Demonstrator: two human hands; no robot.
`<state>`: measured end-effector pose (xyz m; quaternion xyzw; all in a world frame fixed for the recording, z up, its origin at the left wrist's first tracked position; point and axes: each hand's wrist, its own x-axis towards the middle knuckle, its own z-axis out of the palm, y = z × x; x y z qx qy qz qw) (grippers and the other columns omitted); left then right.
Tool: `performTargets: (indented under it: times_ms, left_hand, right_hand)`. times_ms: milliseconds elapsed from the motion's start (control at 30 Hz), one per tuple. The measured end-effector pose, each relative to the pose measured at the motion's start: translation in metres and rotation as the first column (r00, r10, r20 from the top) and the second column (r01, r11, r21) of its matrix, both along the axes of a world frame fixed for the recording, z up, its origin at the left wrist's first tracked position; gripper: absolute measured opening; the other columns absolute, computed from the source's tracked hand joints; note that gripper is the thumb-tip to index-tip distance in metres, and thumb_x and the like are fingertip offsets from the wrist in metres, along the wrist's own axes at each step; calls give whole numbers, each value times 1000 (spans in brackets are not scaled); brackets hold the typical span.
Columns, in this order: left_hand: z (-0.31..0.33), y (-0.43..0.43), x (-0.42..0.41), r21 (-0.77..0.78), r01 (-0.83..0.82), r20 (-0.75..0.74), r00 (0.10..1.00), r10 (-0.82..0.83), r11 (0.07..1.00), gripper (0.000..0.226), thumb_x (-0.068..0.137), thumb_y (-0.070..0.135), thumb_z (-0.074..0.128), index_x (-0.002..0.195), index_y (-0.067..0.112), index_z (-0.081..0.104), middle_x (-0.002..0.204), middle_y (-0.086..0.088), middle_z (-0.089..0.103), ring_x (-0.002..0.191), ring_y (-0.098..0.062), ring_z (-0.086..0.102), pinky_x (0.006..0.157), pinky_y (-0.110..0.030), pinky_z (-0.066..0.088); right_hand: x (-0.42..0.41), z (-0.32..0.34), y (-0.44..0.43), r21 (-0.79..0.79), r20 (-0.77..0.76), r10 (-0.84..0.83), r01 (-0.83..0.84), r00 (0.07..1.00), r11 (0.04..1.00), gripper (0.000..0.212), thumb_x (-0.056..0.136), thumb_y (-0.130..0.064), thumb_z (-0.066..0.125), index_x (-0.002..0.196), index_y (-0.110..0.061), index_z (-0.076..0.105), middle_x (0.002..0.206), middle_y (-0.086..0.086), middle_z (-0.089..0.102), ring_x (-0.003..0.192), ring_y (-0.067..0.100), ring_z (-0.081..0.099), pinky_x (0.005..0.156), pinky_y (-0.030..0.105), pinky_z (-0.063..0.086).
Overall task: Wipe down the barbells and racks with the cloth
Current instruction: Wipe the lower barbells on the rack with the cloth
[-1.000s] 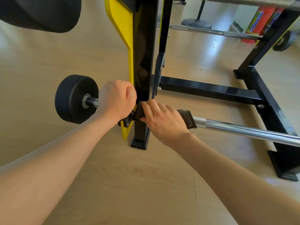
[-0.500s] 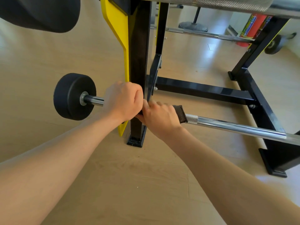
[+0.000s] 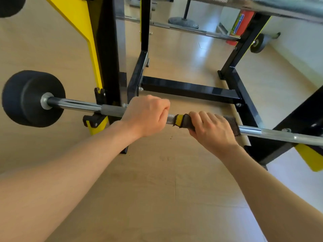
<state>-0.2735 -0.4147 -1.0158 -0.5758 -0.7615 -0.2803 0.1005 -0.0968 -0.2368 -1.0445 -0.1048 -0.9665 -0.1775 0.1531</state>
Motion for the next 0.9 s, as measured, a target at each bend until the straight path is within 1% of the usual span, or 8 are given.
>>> performTargets:
  times_ms: [167,300,400,567,633,733,800,900]
  left_hand:
    - [3,22,8,50,-13,69,998,9,999,22,98,13,48,87,17,66,72,5,61,64,-7,55,55,-19,37]
    - [9,13,-8,84,-122,94,989,115,989,24,101,14,45,92,18,67,76,6,62,67,-5,58,56,-21,42]
    - [13,2,-22,108,-232,143,966,216,967,28,102,15,43,91,18,69,73,6,62,63,-4,56,53,-24,40]
    - [12,-13,-36,103,-351,219,921,323,931,31,104,16,44,93,19,73,78,4,67,68,-6,59,56,-23,41]
    - [12,-17,-38,109,-348,223,921,318,931,32,104,18,43,95,19,74,81,4,68,72,-9,61,57,-23,43]
    - [12,-16,-32,87,-291,213,940,268,953,33,102,23,40,98,19,73,84,5,69,76,-10,63,61,-26,48]
    - [12,-13,-26,85,-271,197,948,250,959,35,101,26,38,100,20,72,87,5,69,78,-10,64,64,-29,53]
    - [12,-6,-17,68,-230,147,965,219,971,28,105,20,42,103,19,71,91,5,69,81,-12,64,67,-32,56]
  right_hand:
    - [7,-1,5,-102,-9,-25,24,1000,994,40,98,-39,67,127,-14,55,96,6,64,78,25,63,67,41,55]
    - [-6,7,-16,-156,-29,20,-24,999,987,46,102,-52,56,131,-16,53,104,4,65,87,23,64,75,39,55]
    - [-44,11,-61,-164,-21,158,-159,987,974,47,105,-38,56,142,-10,50,119,9,65,102,27,65,90,44,55]
    - [-118,25,-110,-3,202,367,-374,908,927,35,107,-16,47,141,-12,56,133,10,62,114,28,61,97,41,53]
    - [-126,26,-109,-31,252,341,-345,905,938,34,108,-14,47,141,-13,56,130,7,64,111,25,63,91,37,55]
    - [-118,23,-100,-172,183,283,-253,941,952,23,108,-25,50,126,-16,62,109,2,68,85,20,65,73,34,58]
    - [-110,22,-87,-242,113,237,-205,965,948,32,109,-43,45,120,-18,61,96,-2,65,71,17,61,60,32,53]
    - [-90,20,-64,-231,94,183,-157,979,960,42,108,-55,40,127,-20,53,88,-6,60,65,16,57,55,31,46]
